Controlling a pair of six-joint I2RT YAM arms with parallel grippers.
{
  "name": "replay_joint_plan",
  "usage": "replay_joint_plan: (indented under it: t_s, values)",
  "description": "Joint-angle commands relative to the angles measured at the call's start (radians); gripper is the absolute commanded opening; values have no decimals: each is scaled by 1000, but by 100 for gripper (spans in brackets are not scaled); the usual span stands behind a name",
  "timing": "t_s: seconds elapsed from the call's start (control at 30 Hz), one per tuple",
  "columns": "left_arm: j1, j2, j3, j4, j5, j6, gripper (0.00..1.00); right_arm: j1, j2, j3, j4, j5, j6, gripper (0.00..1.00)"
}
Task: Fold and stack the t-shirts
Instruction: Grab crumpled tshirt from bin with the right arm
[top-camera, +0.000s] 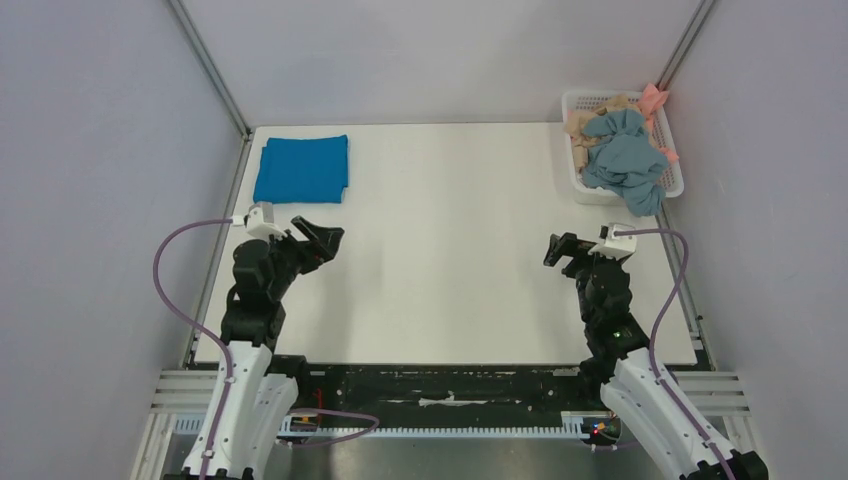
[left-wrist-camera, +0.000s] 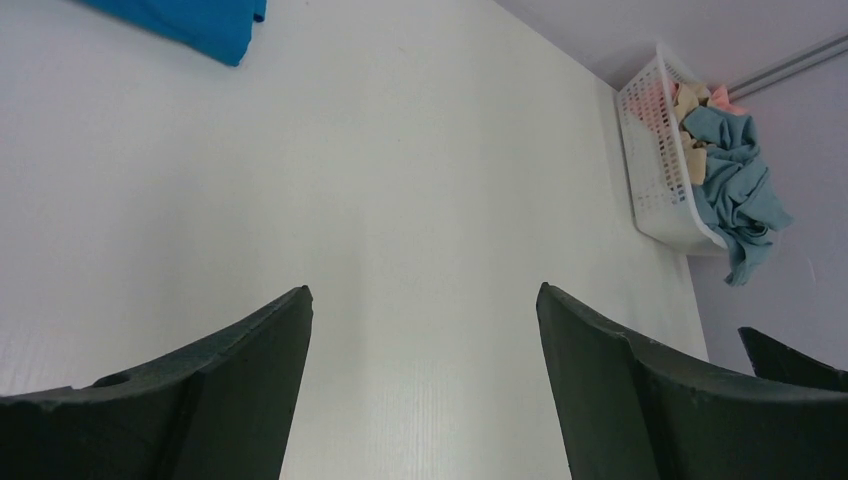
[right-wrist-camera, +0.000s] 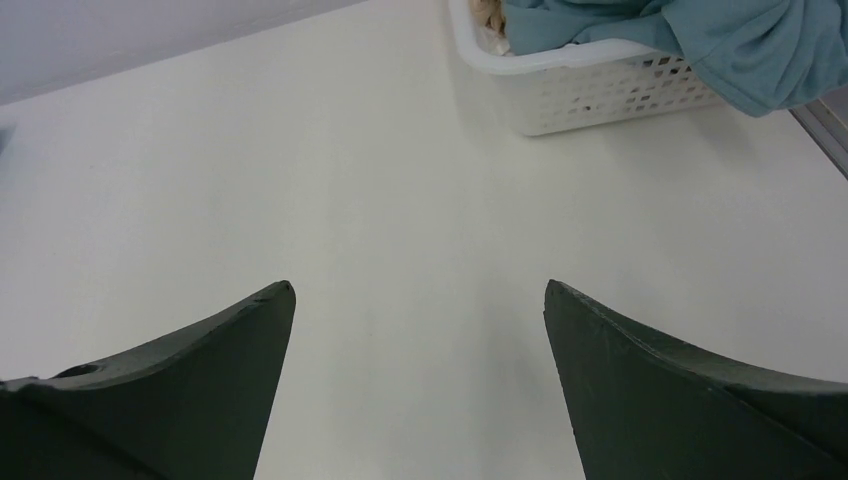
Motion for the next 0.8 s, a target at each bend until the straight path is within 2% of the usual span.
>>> replay_joint_plan:
  t_s: [0.0,0.17,0.23,0.37,0.5,0.63,0.77]
  values:
    - [-1,-1,2,52,-1,25,88,0,-3,1,87,-32,-11,98]
    - [-1,-7,3,50,5,26,88,1,101,116,38,-37,22,98]
    - [-1,-12,3,49,1,29,88,-1,200,238,-43,2,23,98]
    - [-1,-13,6,34,-11,29,88,-35,444,577,-313,73,-6,98]
    - [-1,-19,11,16,-26,33,88,-138,694,938,-501,93,-73,98]
    - [-1,-30,10,11,-33,33,88,-268,881,1176,-596,115,-145,98]
    - [-1,-29,10,13,-42,30,88,-421,1049,1346,-658,-72,-207,98]
